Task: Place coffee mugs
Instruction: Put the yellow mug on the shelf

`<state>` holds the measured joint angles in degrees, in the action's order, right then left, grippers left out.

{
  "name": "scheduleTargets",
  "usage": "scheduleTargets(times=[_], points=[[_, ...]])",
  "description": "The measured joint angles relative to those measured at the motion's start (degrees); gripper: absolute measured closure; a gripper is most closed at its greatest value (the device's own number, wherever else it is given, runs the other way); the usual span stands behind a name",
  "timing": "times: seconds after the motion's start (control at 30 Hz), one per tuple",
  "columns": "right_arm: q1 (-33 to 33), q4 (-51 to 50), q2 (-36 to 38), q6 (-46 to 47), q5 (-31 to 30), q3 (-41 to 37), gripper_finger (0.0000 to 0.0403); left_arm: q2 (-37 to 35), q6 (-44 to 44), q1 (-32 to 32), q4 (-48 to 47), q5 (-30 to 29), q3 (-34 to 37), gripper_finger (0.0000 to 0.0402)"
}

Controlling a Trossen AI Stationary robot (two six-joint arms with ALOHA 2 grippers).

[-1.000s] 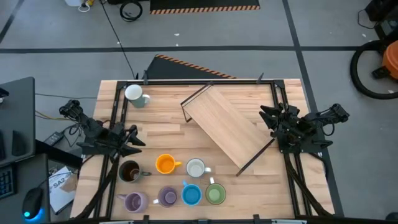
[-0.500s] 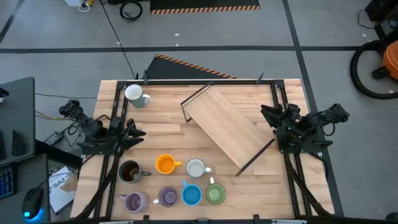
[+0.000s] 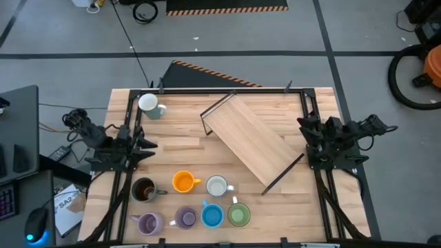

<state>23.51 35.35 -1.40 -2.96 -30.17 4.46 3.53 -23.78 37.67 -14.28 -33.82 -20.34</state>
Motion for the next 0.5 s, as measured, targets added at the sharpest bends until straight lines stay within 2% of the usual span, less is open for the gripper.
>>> scheduleTargets(times=[0.23,0.37,0.5], points=[[0.0,-11.1,-6.2,-1.5,-8.0,8.3,0.0200,13.9,-8.5,0.0,-6.0,2.3,-6.5,0.0235],[0.0,-18.9,-10.1,-1.9,-12.2,13.9,0.0200,21.8,-15.0,-0.3,-16.0,0.0,-12.9,0.0235],[0.0,-25.2,-13.6,-0.5,-14.3,18.0,0.0200,27.7,-22.4,-3.7,-26.1,-1.7,-19.3,0.0235]])
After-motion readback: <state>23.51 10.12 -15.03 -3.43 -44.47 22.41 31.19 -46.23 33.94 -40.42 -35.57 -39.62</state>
